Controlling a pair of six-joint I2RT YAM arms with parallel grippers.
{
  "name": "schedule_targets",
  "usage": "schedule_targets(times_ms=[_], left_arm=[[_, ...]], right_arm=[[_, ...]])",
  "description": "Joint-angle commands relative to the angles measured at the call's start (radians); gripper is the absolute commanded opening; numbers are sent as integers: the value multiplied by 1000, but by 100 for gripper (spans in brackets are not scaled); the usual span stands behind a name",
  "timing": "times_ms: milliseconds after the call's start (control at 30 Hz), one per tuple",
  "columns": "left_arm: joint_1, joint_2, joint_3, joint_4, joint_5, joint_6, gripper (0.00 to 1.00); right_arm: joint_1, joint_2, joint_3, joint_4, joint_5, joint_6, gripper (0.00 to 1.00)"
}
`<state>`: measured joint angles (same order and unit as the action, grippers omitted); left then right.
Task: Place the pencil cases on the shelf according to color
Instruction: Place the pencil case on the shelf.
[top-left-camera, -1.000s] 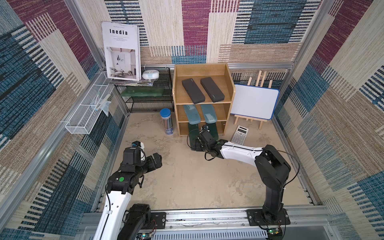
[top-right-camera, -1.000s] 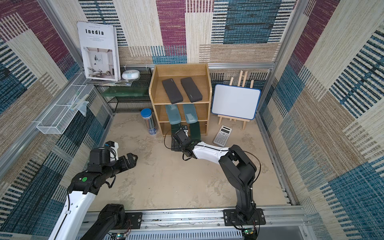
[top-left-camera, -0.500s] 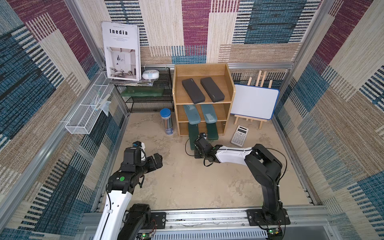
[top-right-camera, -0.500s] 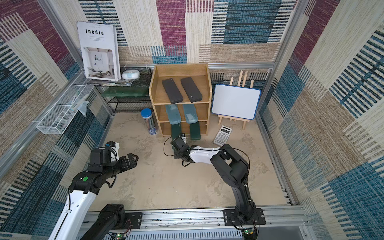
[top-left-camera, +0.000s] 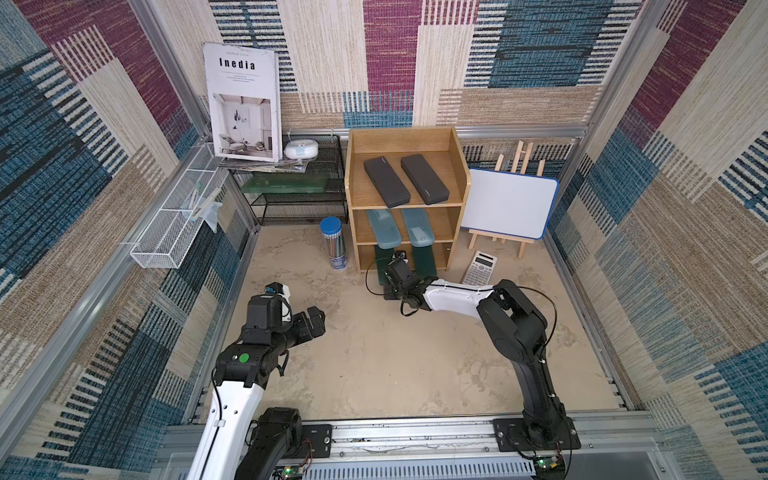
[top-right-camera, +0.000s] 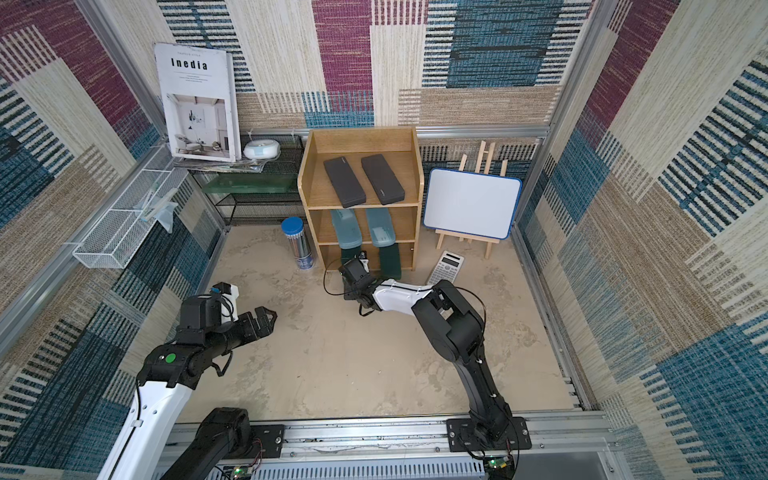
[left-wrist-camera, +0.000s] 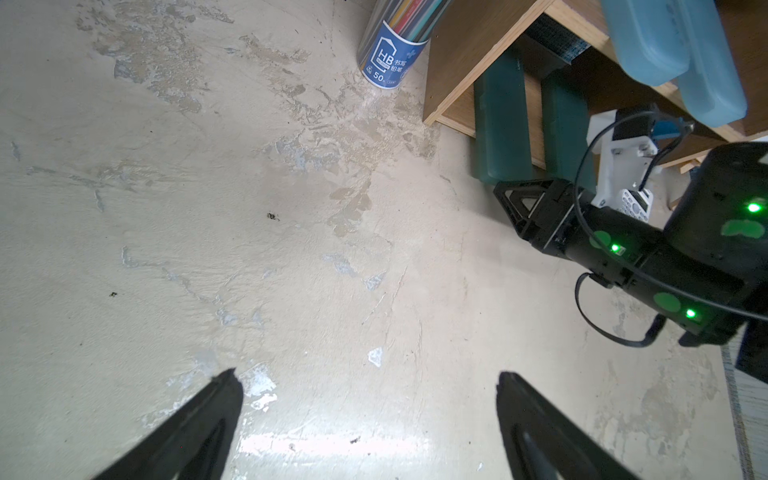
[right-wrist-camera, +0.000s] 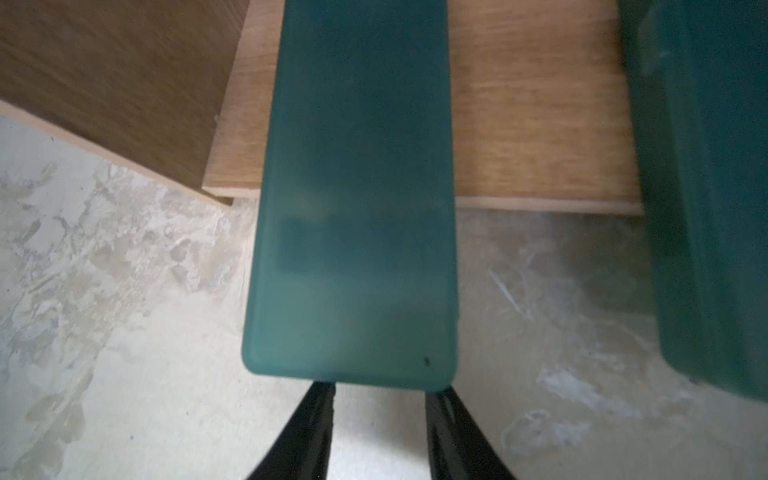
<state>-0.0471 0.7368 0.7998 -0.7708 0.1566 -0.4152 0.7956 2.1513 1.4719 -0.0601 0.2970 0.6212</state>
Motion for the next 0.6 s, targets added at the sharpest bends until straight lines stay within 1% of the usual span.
schedule_targets(times_ms=[0,200,333,400,467,567], left_arm=[[1,-3,0,22,9,10,100],[1,0,-3,28,18,17,99],[1,0,-6,34,17,23,99],[1,-3,-12,42,14,24,99],[1,-7,-19,50,1,25,99],[1,-20,-36,70,-48,22,99]], right_arm=[[-3,19,35,-15,14,-23,42],[-9,25,52,-4,20,-36,42],[-7,-72,-32,43,17,-49,43],[-7,-150,-112,84,11,-56,48],[-6,-229,-186,108,2,-64,56],[-3,-347,-287,109,-3,-73,71]])
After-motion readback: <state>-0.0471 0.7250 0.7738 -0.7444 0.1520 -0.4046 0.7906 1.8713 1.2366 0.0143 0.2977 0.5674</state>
